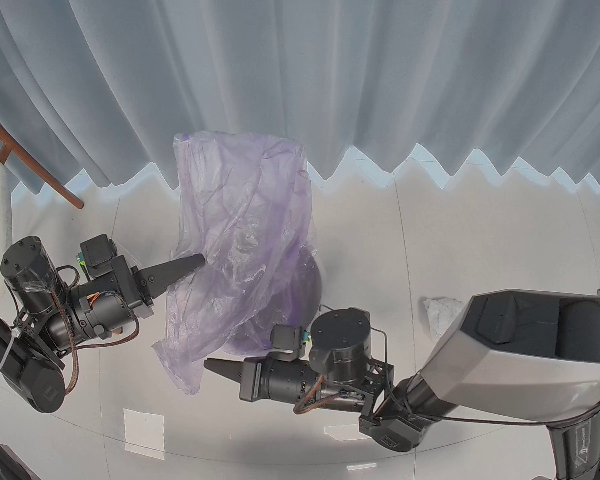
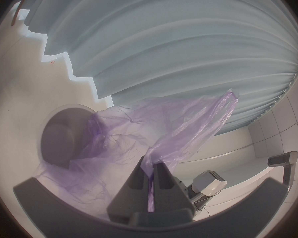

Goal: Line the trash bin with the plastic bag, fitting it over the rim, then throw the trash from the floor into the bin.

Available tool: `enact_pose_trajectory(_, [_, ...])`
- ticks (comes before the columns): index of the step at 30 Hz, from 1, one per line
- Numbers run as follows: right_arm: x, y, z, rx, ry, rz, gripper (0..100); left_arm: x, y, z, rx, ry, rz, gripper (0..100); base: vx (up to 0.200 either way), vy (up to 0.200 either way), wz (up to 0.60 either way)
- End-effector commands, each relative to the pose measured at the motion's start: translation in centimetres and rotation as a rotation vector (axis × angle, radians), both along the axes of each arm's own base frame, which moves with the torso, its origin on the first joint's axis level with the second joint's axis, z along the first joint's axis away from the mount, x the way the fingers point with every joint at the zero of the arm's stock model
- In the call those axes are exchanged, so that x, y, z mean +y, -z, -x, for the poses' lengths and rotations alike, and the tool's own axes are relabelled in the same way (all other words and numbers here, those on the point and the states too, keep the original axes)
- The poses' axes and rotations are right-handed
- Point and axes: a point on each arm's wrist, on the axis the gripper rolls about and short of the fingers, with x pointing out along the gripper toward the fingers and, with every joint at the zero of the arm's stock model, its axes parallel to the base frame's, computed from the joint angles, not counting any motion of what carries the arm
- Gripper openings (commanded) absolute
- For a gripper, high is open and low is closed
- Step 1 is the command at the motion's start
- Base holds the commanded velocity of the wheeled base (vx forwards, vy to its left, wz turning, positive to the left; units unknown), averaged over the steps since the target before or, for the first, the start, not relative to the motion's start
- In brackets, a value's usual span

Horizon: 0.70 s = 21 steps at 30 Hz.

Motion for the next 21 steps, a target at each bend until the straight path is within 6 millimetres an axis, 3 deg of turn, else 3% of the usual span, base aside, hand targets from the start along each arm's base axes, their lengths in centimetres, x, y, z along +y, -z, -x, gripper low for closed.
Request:
enact_pose_trajectory(1, [1.3, 0.5, -4.1, -0.055, 0.084, -0.013, 0, 0.0, 0.2, -0.1, 0.009, -0.001, -0.001, 0, 0.000, 0.000, 0.00])
enact_pose_trajectory(5, [1.4, -1.4, -7.3, -0.090, 0.269, -0.017, 0, 0.0, 0.2, 0.0, 0.009, 0.000, -0.001, 0, 0.000, 0.000, 0.00])
enact_pose_trajectory(9, [0.7, -1.7, -7.5, -0.083, 0.312, 0.001, 0, 0.0, 0.1, 0.0, 0.006, -0.001, 0.000, 0, 0.000, 0.000, 0.00])
enact_pose_trajectory(16, [-1.0, -2.4, -2.9, -0.025, 0.255, 0.076, 0, 0.1, 0.3, -0.1, 0.012, -0.006, -0.001, 0, 0.000, 0.000, 0.00])
enact_pose_trajectory(17, [-2.5, -2.8, -1.4, -0.002, 0.244, 0.102, 0, 0.1, 0.3, -0.1, 0.014, -0.006, -0.002, 0, 0.000, 0.000, 0.00])
enact_pose_trajectory(21, [-6.3, -4.4, 1.1, 0.030, 0.229, 0.134, 0, 0.2, 0.5, 0.0, 0.032, -0.006, -0.004, 0, 0.000, 0.000, 0.00])
